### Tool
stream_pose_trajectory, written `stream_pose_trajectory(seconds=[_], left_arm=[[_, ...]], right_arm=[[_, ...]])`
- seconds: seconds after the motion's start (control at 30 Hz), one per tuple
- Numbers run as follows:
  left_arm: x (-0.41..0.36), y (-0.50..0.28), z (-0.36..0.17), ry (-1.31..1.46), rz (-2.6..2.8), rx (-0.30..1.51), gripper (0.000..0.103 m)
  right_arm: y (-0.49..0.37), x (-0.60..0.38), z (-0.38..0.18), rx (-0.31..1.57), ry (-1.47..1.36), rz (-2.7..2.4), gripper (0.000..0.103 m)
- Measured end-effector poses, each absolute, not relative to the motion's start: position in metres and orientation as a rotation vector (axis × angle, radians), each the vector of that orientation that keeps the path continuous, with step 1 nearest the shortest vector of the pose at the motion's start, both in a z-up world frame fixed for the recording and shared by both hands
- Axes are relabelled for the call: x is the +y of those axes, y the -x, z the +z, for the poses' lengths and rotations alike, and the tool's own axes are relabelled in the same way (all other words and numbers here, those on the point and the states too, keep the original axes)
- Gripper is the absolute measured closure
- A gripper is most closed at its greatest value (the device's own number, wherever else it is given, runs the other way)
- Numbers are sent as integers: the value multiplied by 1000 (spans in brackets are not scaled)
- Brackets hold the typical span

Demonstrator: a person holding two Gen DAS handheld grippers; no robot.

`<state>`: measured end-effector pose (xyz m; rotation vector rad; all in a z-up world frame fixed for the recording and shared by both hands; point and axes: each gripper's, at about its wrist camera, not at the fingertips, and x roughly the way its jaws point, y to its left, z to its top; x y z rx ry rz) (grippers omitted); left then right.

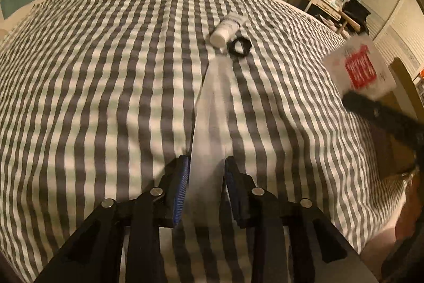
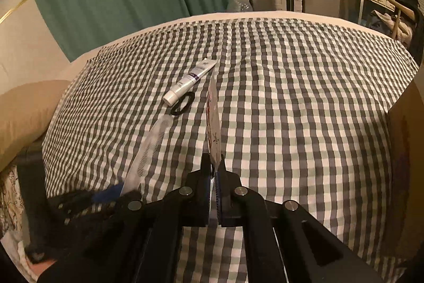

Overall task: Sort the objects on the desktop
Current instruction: 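Carry the comb and sachet over the cardboard box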

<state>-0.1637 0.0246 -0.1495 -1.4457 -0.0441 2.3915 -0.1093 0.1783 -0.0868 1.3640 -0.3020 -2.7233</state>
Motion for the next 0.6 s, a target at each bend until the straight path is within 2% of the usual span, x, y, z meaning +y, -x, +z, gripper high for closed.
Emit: stream_pose_trajectory(seconds=[0.1, 0.17, 0.23, 0.3, 0.5, 0.6], left_arm=[[30, 170, -150, 1455, 2399, -24, 72], [34, 172, -149, 1452, 2417, 0, 77], [36, 168, -146, 1434, 2430, 25, 77], [36, 165, -140, 1427, 2431, -11, 77], [41, 128, -75, 1256, 2487, -79, 77], [63, 103, -31, 1137, 2475, -41, 77]], right_arm=[[116, 182, -92, -308, -1383, -2716, 100], [118, 183, -93, -308, -1391, -2712, 100], [117, 184, -90, -306, -1386, -2710, 100], [113, 185, -82, -320, -1363, -2709, 100], [78, 205, -30, -423, -1179, -2721, 100], [53, 228, 0, -451, -1097, -2757, 100]])
